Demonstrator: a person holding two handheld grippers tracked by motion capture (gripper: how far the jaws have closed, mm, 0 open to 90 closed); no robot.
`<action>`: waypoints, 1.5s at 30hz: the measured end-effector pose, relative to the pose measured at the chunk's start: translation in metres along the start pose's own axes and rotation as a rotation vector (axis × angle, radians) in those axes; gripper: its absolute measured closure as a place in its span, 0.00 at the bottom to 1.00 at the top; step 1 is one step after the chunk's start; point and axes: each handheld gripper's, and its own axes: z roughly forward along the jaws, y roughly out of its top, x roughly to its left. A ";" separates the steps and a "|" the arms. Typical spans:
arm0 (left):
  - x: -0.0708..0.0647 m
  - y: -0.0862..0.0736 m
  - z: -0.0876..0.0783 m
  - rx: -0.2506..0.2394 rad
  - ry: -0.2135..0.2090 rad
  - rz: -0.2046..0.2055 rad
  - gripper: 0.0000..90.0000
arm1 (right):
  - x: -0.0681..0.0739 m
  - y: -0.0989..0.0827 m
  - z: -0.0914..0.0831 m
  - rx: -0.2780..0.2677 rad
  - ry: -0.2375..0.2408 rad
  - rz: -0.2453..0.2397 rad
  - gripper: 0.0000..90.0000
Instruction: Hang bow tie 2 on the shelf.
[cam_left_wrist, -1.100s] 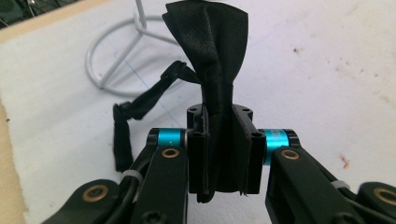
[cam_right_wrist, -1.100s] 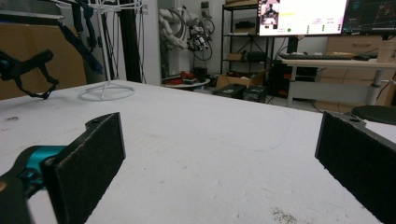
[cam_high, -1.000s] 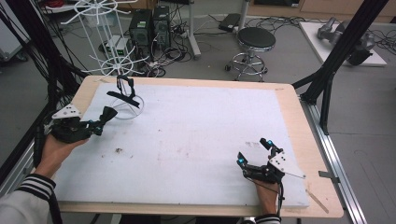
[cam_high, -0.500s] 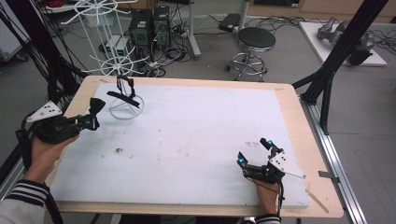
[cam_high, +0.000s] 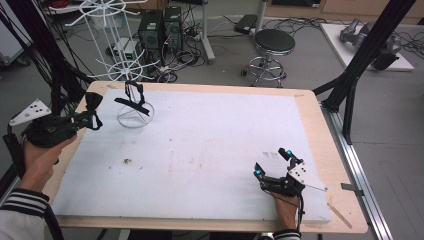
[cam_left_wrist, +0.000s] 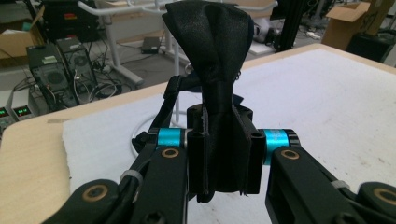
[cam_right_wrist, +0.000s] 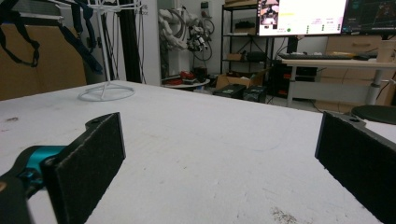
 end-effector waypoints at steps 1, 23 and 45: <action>0.000 0.001 -0.001 -0.006 0.002 -0.001 0.86 | 0.000 0.000 0.000 0.000 0.000 -0.001 0.01; 0.000 0.041 0.000 -0.075 0.030 0.017 0.86 | 0.000 0.000 0.000 -0.001 0.000 -0.004 0.01; -0.009 0.064 0.017 -0.075 0.026 0.055 0.86 | 0.000 0.000 0.000 -0.002 0.002 -0.004 0.01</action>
